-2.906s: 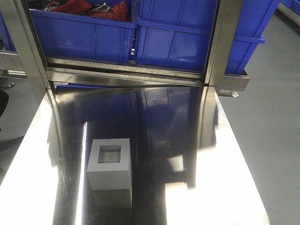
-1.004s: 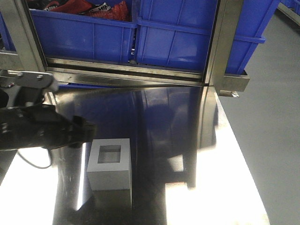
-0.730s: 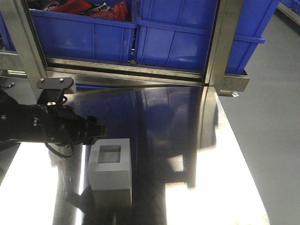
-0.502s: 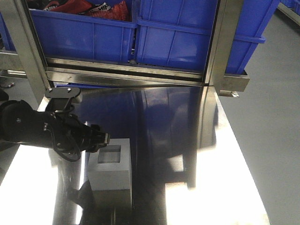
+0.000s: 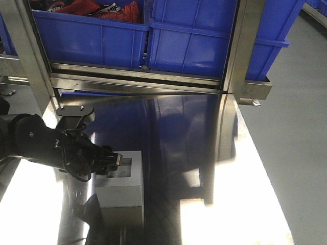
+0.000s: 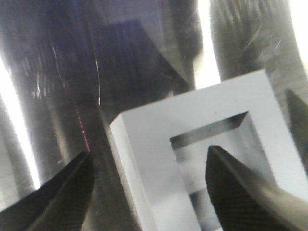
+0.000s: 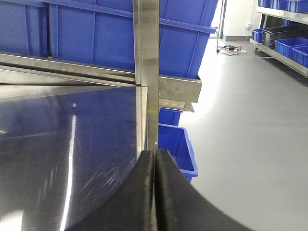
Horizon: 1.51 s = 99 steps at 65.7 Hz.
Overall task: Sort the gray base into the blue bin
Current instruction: 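Reach the left gripper down and close it on the gray block, then lift the gray block with the left gripper toward the robot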
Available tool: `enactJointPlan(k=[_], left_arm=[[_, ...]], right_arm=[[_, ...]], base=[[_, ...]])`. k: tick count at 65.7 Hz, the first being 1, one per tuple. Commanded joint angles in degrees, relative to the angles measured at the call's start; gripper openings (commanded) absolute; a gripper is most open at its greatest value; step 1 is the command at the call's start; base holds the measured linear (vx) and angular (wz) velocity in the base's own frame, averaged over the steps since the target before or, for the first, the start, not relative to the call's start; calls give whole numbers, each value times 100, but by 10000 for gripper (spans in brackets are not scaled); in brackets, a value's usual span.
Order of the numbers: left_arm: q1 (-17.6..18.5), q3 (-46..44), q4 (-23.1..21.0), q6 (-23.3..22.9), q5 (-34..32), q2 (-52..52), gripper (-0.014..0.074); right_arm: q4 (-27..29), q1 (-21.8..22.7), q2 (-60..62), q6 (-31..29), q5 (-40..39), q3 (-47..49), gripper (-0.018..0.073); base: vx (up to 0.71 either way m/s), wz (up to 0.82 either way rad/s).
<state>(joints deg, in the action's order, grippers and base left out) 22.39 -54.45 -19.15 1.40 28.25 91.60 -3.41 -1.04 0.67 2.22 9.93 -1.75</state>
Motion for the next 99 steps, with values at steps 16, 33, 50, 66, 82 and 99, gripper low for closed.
enactJointPlan(k=[16,33,50,66,82,99], left_arm=[[25,-184,-60,-53,-36,-149,444],[25,-184,-60,-53,99,-24,267],[25,-184,-53,-53,58,-3,11],[25,-184,-60,-48,-141,-421,-6],[143,-62,66,8,-563,-1432,-6],[246,698,376,8,-1344,-2718,-6]], right_arm=[[-35,26,67,-31,-424,-83,-9],[-35,26,67,-31,-424,-83,-9],[-35,26,67,-31,-424,-83,-9],[-35,26,72,-31,-424,-83,-9],[-35,26,72,-31,-424,-83,-9],[-35,26,72,-31,-424,-83,-9]], base=[[0,0],[0,0],[0,0],[0,0],[0,0],[0,0]])
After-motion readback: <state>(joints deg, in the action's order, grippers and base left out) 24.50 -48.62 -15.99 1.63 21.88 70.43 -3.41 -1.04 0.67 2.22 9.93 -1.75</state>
